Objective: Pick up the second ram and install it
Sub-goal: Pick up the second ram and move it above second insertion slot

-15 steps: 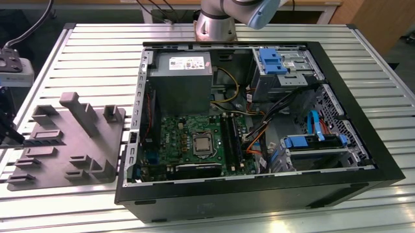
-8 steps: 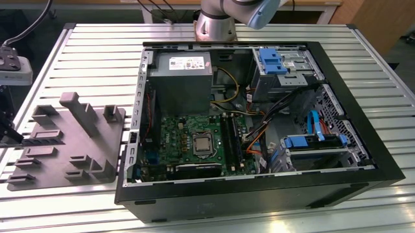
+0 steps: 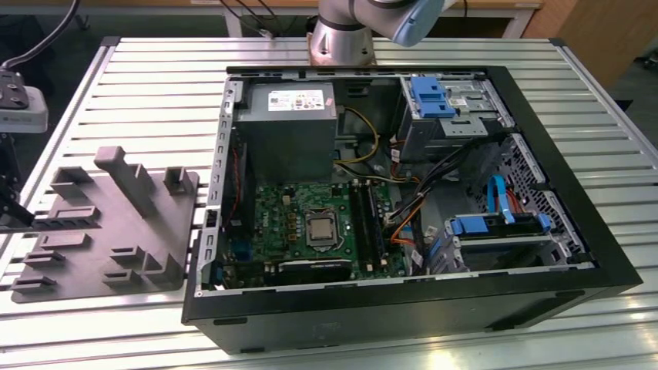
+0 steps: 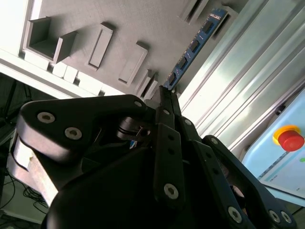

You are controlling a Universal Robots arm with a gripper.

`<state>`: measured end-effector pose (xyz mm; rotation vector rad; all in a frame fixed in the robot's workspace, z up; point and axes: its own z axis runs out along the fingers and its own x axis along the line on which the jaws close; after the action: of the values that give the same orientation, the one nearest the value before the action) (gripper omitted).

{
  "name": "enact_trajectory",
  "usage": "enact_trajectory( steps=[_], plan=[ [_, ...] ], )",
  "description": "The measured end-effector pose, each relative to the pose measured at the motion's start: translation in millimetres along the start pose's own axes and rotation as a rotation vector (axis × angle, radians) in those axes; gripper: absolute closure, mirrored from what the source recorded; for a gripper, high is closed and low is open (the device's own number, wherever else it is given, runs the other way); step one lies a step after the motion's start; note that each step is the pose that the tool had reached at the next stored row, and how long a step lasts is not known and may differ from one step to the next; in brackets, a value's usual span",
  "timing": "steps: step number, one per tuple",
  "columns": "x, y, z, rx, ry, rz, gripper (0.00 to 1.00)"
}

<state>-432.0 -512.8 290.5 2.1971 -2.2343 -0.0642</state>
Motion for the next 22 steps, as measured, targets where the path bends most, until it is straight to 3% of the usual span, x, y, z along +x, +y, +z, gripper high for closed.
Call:
enact_trajectory(
  steps=[22],
  plan=[
    [-0.1, 1.6, -7.5, 0.0016, 0.0000, 0.000, 0.88]
  ],
)
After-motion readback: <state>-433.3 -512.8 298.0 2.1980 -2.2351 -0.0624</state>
